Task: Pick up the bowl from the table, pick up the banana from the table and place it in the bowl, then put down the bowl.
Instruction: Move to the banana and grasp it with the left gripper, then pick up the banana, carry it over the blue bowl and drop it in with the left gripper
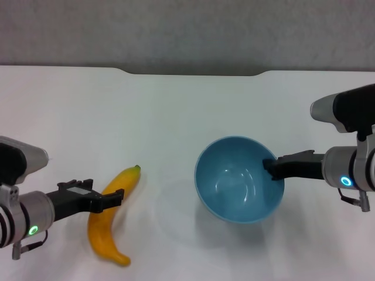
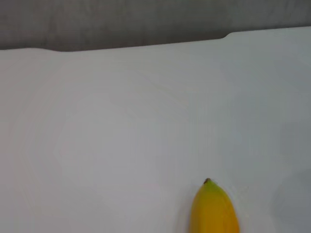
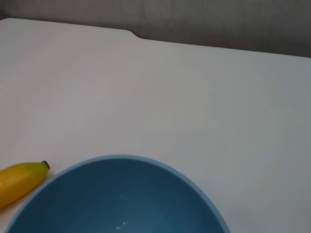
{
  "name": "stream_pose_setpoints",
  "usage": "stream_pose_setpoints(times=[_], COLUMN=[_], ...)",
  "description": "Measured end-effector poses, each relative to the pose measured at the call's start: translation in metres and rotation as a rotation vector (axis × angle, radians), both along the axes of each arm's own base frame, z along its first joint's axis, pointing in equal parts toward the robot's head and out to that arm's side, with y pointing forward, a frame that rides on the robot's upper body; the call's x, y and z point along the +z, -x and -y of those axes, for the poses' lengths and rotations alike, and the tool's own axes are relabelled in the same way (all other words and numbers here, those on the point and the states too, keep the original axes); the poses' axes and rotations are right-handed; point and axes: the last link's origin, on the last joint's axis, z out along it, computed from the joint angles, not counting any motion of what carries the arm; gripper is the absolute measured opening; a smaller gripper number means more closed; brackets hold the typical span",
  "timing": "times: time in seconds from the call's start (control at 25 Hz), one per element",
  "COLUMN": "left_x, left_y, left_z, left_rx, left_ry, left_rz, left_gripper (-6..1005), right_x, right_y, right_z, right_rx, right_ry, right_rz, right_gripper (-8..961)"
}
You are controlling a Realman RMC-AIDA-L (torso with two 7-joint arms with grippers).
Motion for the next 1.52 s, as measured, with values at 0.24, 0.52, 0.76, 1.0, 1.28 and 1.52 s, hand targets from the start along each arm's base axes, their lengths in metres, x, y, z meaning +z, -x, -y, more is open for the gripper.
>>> stream_pose_setpoints(times=[0.24, 0.52, 0.76, 1.0, 1.28, 1.52], left_x=[-0.011, -0.022, -0.031, -0.030, -0.030, -0.027], left_y=[0.010, 0.008, 0.004, 0.002, 0.002, -0.003], left_z=[0.000, 0.000, 0.002, 0.000, 0.000, -0.003], left_rx=[0.029, 0.004, -0.025, -0.029, -0.026, -0.022], left_ry=[0.004, -0.003, -0.005, -0.024, -0.029, -0.045], left_rz=[-0.039, -0.098, -0.139, -0.142, -0.139, -0.110], left_gripper=[886, 849, 817, 785, 549, 495], right_x=[0.002, 0.002, 0.001, 0.002, 0.001, 0.002], right_y=[0.006, 0.007, 0.007, 0.007, 0.008, 0.006], right_z=[-0.002, -0.002, -0.002, -0.002, -0.002, -0.002], right_rx=[0.017, 0.021, 0.023, 0.023, 0.026, 0.021], right_ry=[-0.009, -0.015, -0.015, -0.016, -0.013, -0.018], right_rz=[-0.007, -0.008, -0.008, -0.008, -0.007, -0.008], right_gripper=[36, 36, 37, 37, 37, 37])
